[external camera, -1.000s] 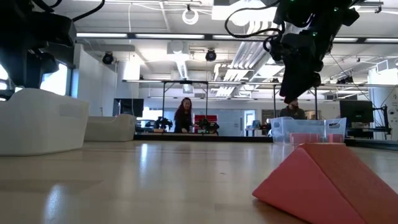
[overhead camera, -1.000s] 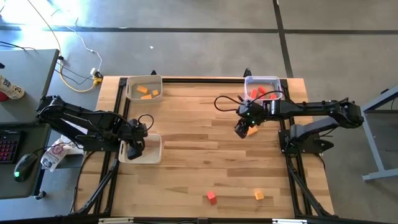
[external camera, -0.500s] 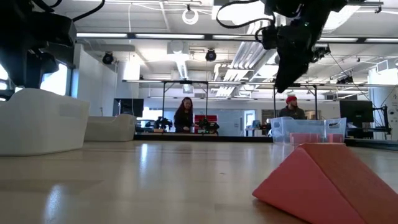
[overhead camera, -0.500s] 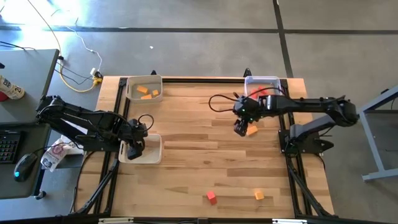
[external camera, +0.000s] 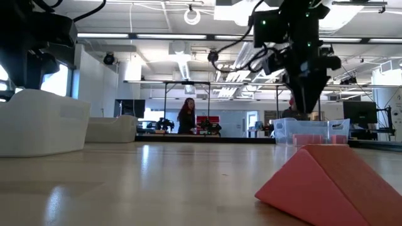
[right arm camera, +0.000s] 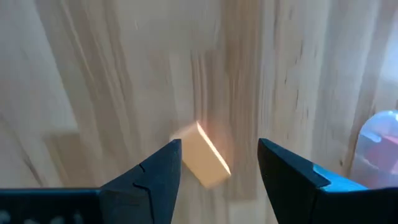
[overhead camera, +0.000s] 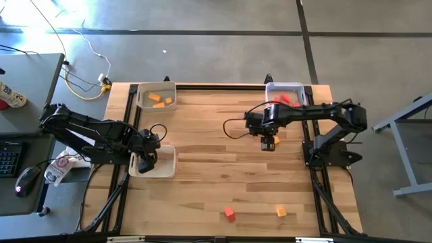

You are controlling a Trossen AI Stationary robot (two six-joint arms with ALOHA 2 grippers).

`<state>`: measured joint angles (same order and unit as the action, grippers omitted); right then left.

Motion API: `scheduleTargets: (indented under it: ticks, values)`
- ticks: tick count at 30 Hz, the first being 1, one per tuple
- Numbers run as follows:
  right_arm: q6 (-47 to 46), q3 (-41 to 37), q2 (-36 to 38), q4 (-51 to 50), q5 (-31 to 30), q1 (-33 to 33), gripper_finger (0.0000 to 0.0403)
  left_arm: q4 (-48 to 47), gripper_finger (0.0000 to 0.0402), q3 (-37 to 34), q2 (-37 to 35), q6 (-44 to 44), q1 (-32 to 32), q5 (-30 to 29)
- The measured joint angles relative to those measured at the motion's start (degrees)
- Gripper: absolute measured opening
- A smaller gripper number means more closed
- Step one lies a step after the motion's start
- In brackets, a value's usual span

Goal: Sort & place blocks by color
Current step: Put the yellow block into the gray bin

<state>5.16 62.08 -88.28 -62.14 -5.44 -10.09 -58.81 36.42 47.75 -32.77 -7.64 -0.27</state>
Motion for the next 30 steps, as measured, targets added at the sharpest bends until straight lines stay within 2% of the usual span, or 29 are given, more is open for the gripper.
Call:
scheduleTargets:
  ticks: [6,11,30]
  values:
    - [10.4,-0.1,-3.5,-7.1,-0.6,0.1,0.0197,0.0,0.0204,0.0,0.0,0.0,0.0,-1.8]
    - [16.5,-2.4,-4.5,-7.3,-3.1,0.3,0.0197,0.0,0.0204,0.0,0.0,0.0,0.0,-2.5]
    - [17.5,-10.7,-4.5,3.5,-3.9,3.1,0.0197,0.0,0.0204,0.0,0.0,3.0,0.0,-2.5]
